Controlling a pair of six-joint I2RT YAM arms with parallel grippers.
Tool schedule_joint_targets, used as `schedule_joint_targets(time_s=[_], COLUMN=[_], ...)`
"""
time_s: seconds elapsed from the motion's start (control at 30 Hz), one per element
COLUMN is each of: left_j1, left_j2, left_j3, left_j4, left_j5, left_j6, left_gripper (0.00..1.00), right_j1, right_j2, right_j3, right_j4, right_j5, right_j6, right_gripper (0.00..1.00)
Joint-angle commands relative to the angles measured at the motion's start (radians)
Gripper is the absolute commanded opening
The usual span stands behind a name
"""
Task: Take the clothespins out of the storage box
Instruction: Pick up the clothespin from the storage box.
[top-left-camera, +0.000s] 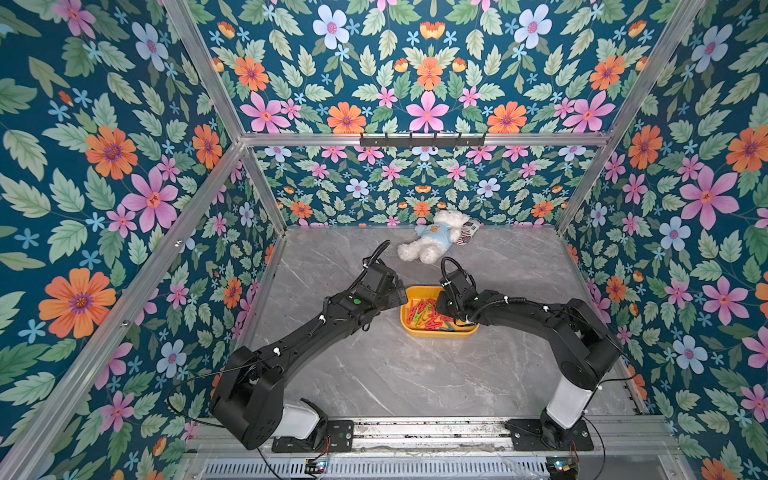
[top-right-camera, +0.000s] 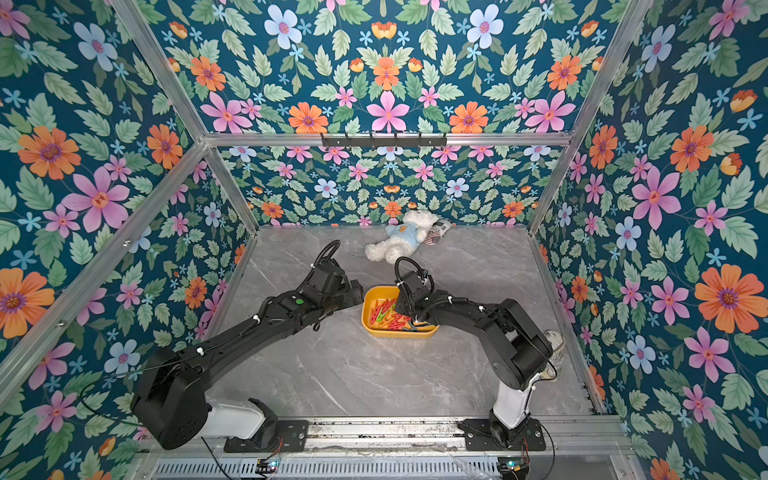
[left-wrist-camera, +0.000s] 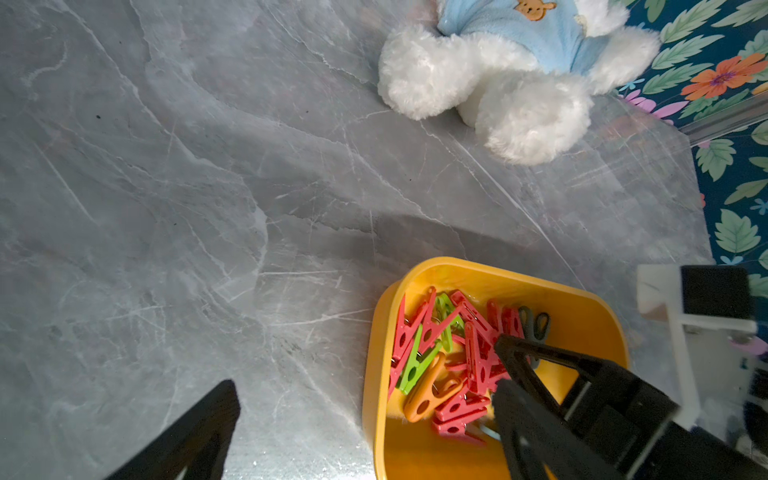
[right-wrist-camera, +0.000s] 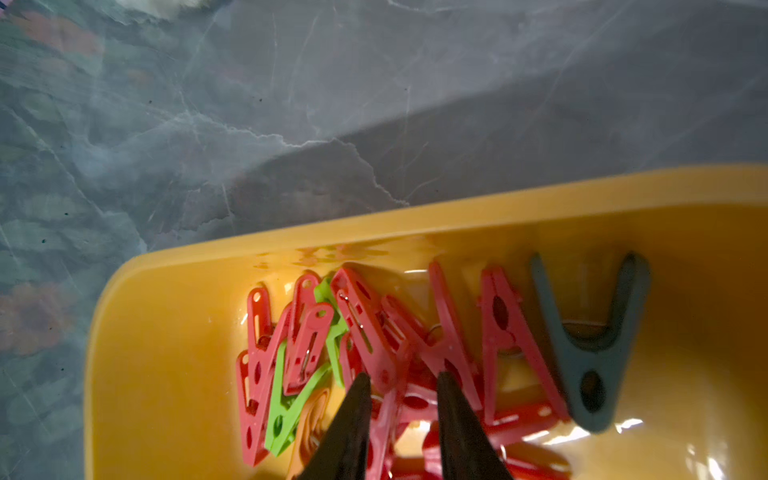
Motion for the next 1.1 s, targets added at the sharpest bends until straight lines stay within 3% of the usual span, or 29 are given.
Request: schedule_joint_targets(time_s=[0.0, 0.23, 0.63, 0.9, 1.07], left_j1=[0.001, 0.001, 0.003, 0.003, 0.003], left_j2=[-0.007, -0.009, -0.014, -0.021, -0.028], left_j3=[0.000, 0.001, -0.003, -0.008, -0.011], left_j4=[0.011, 0.011, 0.013, 0.012, 0.013], left_j5=[-0.024, -0.034, -0.035, -0.037, -0.038], left_j6=[0.007, 0.034, 0.053, 0.053, 0.049], left_gripper=[0.99, 0.99, 0.99, 0.99, 0.99], right_j1=[0.002, 0.001, 0.015, 0.015, 0.015], right_j2=[0.021, 0.070, 0.048, 0.039, 0.018], right_j3=[0.023, 0.066, 0.040, 0.072, 0.100], right_j4=[-0.013, -0.065, -0.100, -0.118, -0.153], right_j5=[0.004, 0.011, 0.035, 0.041, 0.070], right_j6=[0.039, 0.049, 0.072, 0.052, 0.030], right_gripper=[0.29, 0.23, 0.23, 0.03, 0.02])
